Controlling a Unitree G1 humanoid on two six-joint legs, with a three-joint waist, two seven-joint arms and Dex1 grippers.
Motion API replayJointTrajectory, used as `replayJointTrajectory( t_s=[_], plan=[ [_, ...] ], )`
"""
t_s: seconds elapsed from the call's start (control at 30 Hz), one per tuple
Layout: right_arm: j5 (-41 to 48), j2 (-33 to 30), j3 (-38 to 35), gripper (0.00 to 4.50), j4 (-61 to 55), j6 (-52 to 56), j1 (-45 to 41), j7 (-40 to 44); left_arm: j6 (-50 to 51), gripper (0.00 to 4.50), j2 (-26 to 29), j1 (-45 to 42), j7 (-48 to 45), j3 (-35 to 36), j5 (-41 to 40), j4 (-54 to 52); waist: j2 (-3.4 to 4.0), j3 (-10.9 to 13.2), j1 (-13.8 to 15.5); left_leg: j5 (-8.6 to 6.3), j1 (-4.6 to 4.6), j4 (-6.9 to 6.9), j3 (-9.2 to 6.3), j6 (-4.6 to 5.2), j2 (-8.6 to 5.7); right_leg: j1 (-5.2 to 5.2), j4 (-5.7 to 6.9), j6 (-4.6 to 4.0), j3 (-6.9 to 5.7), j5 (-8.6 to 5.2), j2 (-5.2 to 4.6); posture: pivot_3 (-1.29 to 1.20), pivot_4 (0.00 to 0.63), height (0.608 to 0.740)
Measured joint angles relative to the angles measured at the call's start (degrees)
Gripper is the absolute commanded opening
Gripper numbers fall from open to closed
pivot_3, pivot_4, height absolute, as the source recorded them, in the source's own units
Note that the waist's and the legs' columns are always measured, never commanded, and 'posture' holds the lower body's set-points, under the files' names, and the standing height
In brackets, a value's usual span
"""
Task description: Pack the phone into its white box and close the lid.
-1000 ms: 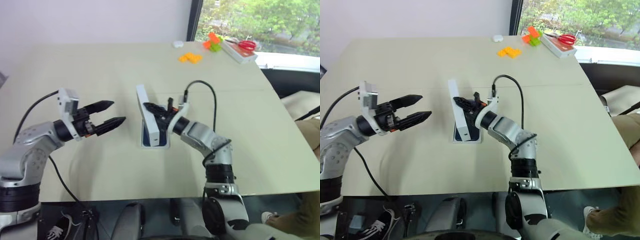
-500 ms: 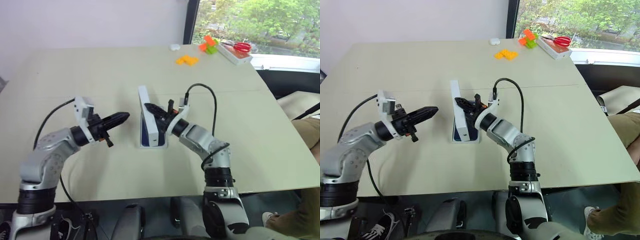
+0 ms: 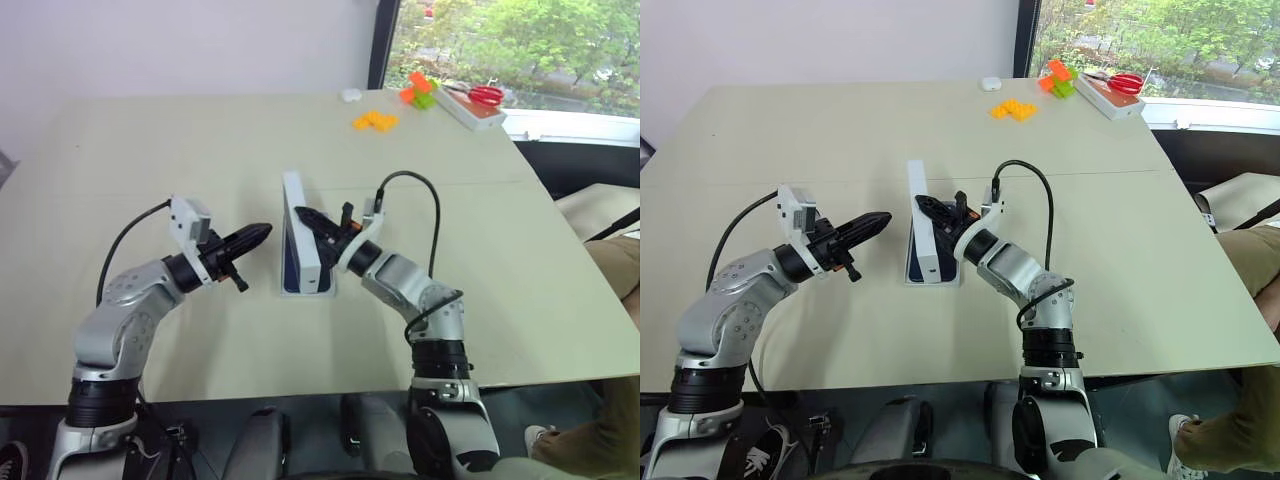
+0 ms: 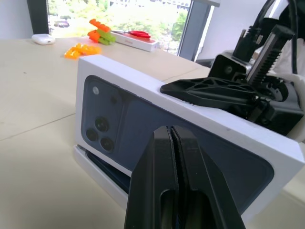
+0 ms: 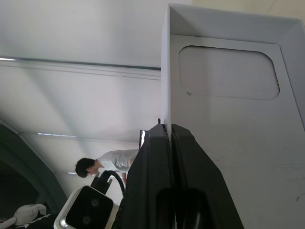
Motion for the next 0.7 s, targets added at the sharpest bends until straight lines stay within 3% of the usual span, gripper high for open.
replayJointTrajectory(
  t_s=[0.2,0.7],
  plan=[
    [-1.07,-0.04,-0.23,3.96,1.26,1.13,1.48,-0.67,-0.99,0.0,-3.03,-0.35,1.8,-2.11,1.55,1.0,0.01,0.01,-0.07,-0.02,-0.03,0.0,0.01,0.03,0.0,-0.02,-0.03,0.02,0.01,-0.01,-0.01,0.0,0.15,0.74],
    [-5.49,-5.52,-1.67,3.96,0.97,1.71,0.29,3.23,-1.91,0.0,-5.63,-1.55,3.01,-3.58,2.6,2.55,0.0,0.0,-0.06,-0.02,0.01,0.01,0.01,0.03,-0.01,0.03,-0.04,0.22,-0.01,-0.13,0.0,0.0,0.15,0.74]
  ],
)
